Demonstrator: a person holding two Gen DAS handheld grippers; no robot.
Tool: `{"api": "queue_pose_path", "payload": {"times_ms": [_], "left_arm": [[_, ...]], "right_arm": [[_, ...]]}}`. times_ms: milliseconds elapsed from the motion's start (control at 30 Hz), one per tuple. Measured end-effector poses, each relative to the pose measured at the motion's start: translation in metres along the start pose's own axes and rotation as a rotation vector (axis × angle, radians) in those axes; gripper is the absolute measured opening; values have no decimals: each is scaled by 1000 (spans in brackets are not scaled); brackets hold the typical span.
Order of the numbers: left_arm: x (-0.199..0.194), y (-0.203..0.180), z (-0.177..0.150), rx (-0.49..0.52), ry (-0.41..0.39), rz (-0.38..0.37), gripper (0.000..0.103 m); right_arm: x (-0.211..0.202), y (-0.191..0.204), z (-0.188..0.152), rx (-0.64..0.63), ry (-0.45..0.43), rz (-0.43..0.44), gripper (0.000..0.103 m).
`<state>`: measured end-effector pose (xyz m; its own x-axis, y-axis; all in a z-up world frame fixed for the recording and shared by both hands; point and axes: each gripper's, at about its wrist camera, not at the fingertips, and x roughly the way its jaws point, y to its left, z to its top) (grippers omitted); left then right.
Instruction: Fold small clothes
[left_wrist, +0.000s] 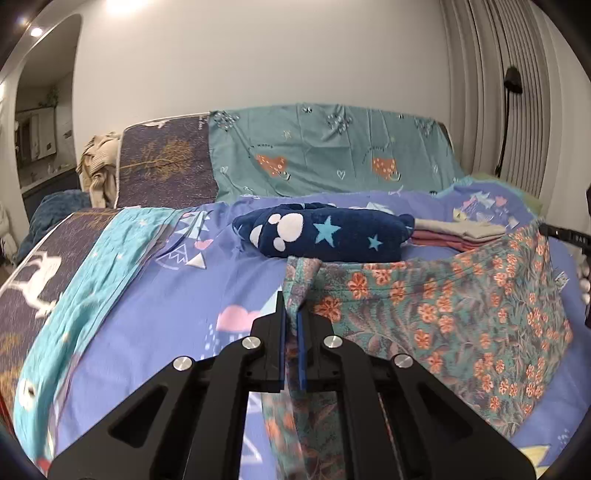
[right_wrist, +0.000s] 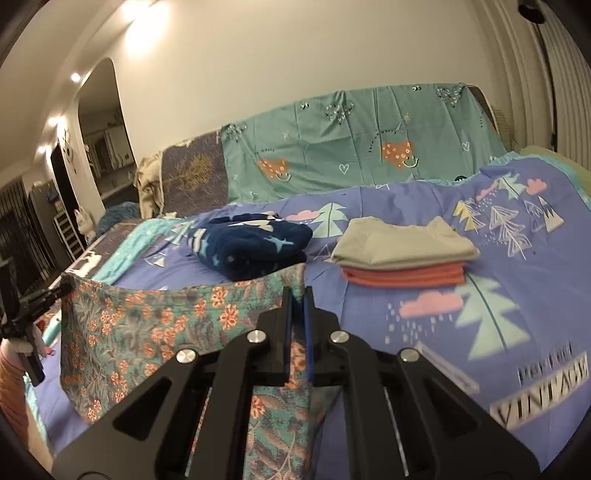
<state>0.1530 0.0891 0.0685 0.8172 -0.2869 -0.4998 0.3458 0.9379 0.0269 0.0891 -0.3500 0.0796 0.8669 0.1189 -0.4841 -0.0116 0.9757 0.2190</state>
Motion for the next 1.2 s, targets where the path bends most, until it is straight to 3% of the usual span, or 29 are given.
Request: {"api": "queue_pose_path", "payload": {"times_ms": [233,467,567,733,867,967,1100,1167,1200], "left_arm": [[90,7,14,9,124,55,5],[159,11,-23,57,306,136,7],[164,14,-38,71,333,149,7],[128,20,-16,22,210,130,5],[114,15,2,53,158,146,5],[137,18,-2,76,205,186,7],[174,27,-30,60,366,186,15],[166,28,-36,53,351,175,27],[156,30,-36,45,334,171,30]], "right_arm": [[102,-22,14,24,161,-79,5],[180,-50,-15,70,332,-109,6],[186,-53,-23,77,333,-107,7],[158,-43,-1,81,213,-61,6],[145,-26,26,52,142,-36,6],[167,-24,21,21,209,-75,6],[205,-38,-12,38,383,-163,16],[191,-44,-17,75,359,-134,19],[182,-46,-17,80,354,-130,25]]}}
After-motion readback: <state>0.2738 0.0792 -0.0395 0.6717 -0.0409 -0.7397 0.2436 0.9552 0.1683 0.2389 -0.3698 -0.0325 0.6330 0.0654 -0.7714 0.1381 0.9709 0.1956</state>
